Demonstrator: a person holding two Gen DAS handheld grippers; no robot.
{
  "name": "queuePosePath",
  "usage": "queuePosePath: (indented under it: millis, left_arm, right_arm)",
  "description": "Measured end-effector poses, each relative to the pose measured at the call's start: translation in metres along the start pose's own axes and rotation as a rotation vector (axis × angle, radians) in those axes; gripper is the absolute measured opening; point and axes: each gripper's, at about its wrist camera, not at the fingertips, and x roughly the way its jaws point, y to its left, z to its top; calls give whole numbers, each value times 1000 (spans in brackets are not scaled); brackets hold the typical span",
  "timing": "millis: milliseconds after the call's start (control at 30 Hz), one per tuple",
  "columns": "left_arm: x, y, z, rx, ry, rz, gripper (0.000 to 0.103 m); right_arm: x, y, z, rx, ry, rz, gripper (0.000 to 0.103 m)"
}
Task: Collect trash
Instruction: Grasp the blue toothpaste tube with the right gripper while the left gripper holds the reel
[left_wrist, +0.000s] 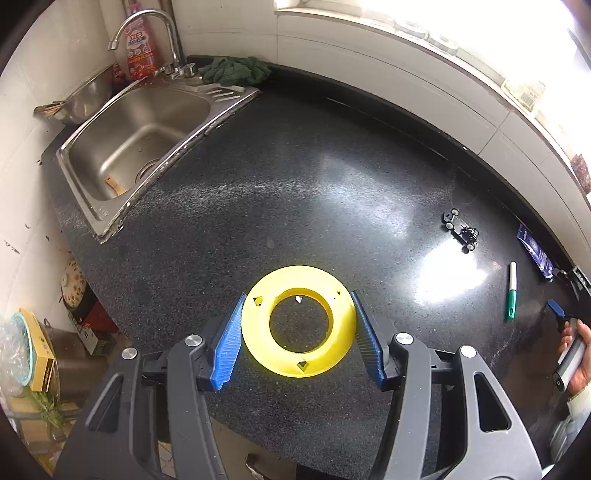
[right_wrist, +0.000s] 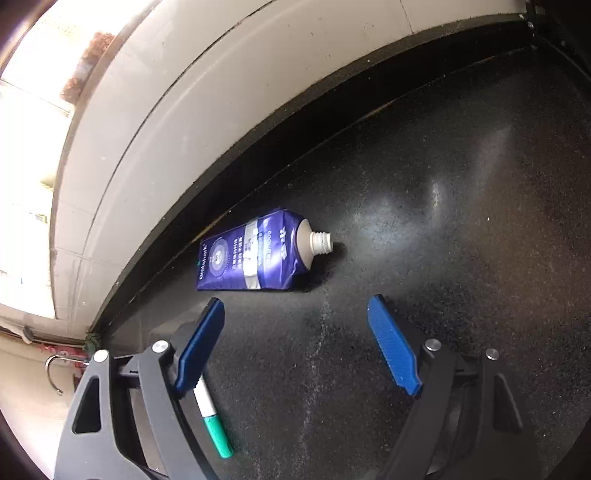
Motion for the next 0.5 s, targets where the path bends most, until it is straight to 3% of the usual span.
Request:
queuePosePath:
  millis: [133,333,500]
  left_arm:
    - [-2,17,2,-47,-6,19,54]
    - [7,33,-4,-118,12,36,54]
    - [19,27,-8,-136,45,39,54]
  right_arm:
    - [3,24,13,-170,-9,-95,77]
    - [39,59,34,-642,166,-142,77]
    - [71,89,47,-893,320,-142,79]
